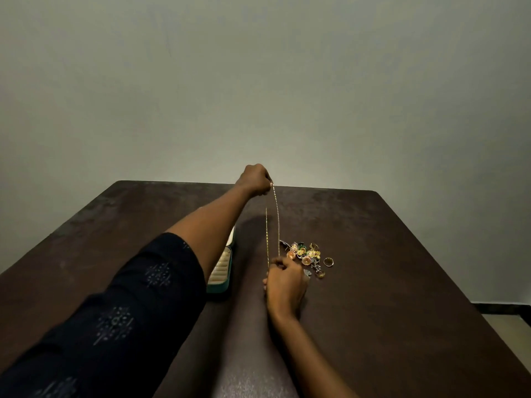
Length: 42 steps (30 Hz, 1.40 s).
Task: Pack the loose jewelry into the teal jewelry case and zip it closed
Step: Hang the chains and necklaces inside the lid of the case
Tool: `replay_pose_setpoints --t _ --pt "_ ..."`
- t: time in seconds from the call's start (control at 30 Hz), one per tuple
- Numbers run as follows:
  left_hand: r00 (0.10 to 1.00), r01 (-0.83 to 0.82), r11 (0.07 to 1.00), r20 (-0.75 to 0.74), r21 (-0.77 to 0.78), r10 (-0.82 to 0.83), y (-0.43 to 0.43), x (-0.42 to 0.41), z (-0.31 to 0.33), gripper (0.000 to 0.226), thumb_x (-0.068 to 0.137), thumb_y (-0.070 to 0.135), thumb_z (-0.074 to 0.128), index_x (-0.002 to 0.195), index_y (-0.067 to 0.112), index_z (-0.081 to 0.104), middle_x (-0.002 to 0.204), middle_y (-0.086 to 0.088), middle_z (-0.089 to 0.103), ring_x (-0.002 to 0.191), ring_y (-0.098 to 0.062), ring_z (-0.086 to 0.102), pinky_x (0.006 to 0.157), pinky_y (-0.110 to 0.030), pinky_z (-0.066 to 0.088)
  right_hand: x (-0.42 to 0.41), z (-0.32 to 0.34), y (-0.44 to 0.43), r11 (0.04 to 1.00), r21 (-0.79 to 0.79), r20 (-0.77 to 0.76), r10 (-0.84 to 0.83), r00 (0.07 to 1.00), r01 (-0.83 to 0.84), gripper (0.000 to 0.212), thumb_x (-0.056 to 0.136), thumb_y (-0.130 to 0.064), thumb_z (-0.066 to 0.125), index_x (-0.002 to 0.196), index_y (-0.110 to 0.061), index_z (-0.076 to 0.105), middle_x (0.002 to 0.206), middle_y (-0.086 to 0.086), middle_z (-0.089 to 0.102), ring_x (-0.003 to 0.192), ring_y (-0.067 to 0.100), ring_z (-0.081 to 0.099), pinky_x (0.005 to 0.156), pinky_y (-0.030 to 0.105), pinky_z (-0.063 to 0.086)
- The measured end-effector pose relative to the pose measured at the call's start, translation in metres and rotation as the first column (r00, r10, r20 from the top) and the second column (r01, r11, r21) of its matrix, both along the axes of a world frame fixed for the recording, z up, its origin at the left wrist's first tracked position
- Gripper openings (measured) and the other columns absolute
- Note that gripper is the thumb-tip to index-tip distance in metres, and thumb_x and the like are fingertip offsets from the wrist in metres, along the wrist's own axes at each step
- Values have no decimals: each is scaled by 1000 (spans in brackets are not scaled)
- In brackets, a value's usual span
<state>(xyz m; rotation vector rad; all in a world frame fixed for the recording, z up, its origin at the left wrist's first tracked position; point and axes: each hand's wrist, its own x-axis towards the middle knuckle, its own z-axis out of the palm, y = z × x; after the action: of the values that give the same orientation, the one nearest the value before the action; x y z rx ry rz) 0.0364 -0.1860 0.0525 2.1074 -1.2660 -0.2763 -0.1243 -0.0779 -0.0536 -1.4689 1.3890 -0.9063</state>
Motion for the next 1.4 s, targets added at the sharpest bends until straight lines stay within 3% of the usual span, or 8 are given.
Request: replay_pose_setpoints --t 0.1,0.33,0.67,0.8,0.87,1.03,1.2,1.4 --pt "997 -33 997 68 70 28 -16 0 -20 17 76 -6 60 85 -2 73 81 -18 71 72 -26 71 74 -39 60 1 -5 0 999 11 -44 35 998 -35 28 77 -7 44 66 -17 67 67 10 72 71 27 69 71 38 57" --pt "999 25 979 29 202 -31 -35 0 -54 18 84 0 63 98 4 73 98 -14 72 86 -26 71 80 -39 58 -14 10 8 988 -44 -335 123 934 -145 26 84 -8 43 95 -2 66 99 19 67 93 34 63 61 26 33" --pt "997 10 973 71 232 -27 -40 7 -78 23 77 5 72 99 9 74 105 -10 72 97 -20 66 87 -29 51 -15 6 21 945 -157 -582 146 800 -287 29 88 -12 38 103 -7 63 109 10 63 102 29 61 78 32 47" --pt "997 16 974 74 227 -33 -42 7 -77 22 77 6 73 98 10 74 106 -10 71 97 -21 66 86 -28 51 -8 -1 22 903 -360 -609 -39 792 -233 5 60 -12 70 63 -10 66 75 5 60 63 23 65 47 28 46" --pt "995 45 971 80 235 -65 -44 5 -78 22 76 6 74 97 10 75 105 -10 72 98 -21 66 88 -29 52 -7 -2 18 900 -345 -627 -11 779 -265 17 46 -8 76 50 -8 59 68 5 56 50 21 60 36 26 41" --pt "993 56 972 90 227 -79 -46 3 -82 21 77 5 72 99 8 74 106 -12 71 99 -22 65 89 -30 52 -11 -8 12 883 -380 -606 -14 796 -274 8 47 -9 52 44 -5 58 77 4 58 56 21 61 41 26 46" --pt "995 34 976 85 214 -53 -43 3 -84 22 78 7 72 99 12 75 107 -12 71 100 -23 65 86 -29 49 -15 -12 10 868 -367 -639 27 769 -335 14 36 -12 68 41 -5 57 66 -1 59 54 17 60 42 22 44" --pt "995 19 981 94 193 -38 -42 1 -83 19 80 7 68 97 12 75 108 -14 70 101 -26 65 91 -35 52 -18 -16 9 840 -413 -646 3 763 -353 12 39 -13 51 43 -10 62 54 -2 57 49 17 58 40 20 42"
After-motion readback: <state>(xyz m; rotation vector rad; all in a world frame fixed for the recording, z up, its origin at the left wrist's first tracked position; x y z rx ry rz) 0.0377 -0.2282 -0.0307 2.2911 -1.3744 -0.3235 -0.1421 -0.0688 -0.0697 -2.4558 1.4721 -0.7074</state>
